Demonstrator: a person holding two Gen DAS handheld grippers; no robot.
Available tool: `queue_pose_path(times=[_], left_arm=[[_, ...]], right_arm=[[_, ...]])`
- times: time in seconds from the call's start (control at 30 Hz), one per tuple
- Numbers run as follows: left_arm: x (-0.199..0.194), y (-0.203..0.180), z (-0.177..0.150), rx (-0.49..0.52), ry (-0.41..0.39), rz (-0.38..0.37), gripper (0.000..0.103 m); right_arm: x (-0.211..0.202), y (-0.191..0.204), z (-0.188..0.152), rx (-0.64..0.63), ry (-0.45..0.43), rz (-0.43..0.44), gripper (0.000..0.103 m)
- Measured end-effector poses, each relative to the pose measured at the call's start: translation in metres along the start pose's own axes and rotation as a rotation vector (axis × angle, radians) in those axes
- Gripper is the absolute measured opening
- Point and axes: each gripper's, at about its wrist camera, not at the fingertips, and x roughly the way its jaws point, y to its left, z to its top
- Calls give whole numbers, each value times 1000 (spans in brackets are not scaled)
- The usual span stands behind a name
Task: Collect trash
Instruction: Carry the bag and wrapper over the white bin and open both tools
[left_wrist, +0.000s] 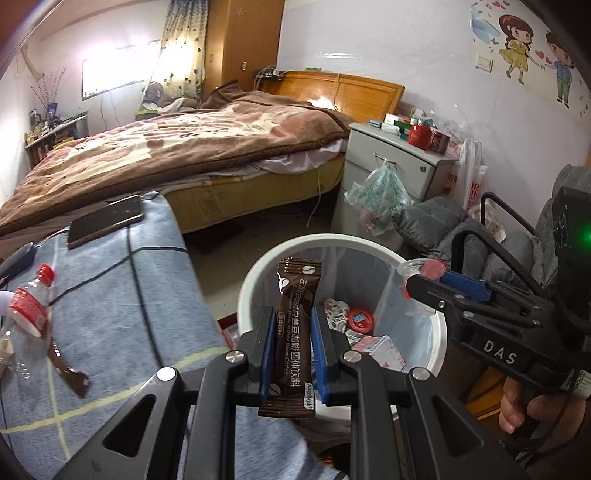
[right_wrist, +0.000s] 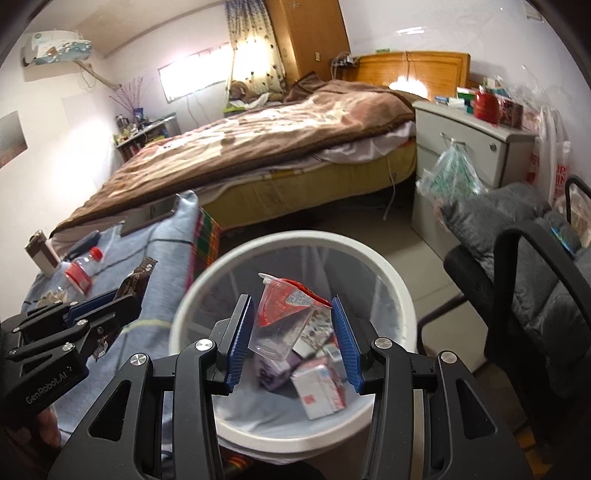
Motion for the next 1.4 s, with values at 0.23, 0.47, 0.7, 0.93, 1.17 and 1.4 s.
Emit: queue_pose_path(times=[0.23,0.47,0.7,0.93,1.17,1.4], left_arm=[[15,-14,-3,5,33,-14,20],[22,-19,-3,3,54,-16,20],[20,-18,-2,-8,41,-21,41],[16,-12,-4,-25,38,-20,50],[7,-4,-8,-44,26,-14,52],[-8,7,-13,-61,7,4,54]], right_arm=[[11,-15,-7,8,56,-15,46],[15,-19,-10,-10,85,-30,46],[16,-16,-11,-49,97,-51,47],[15,-17,-12,-27,91,-57,54],[10,-11,-12,-27,76,-61,55],[6,-3,-14,-26,63,-47,55]])
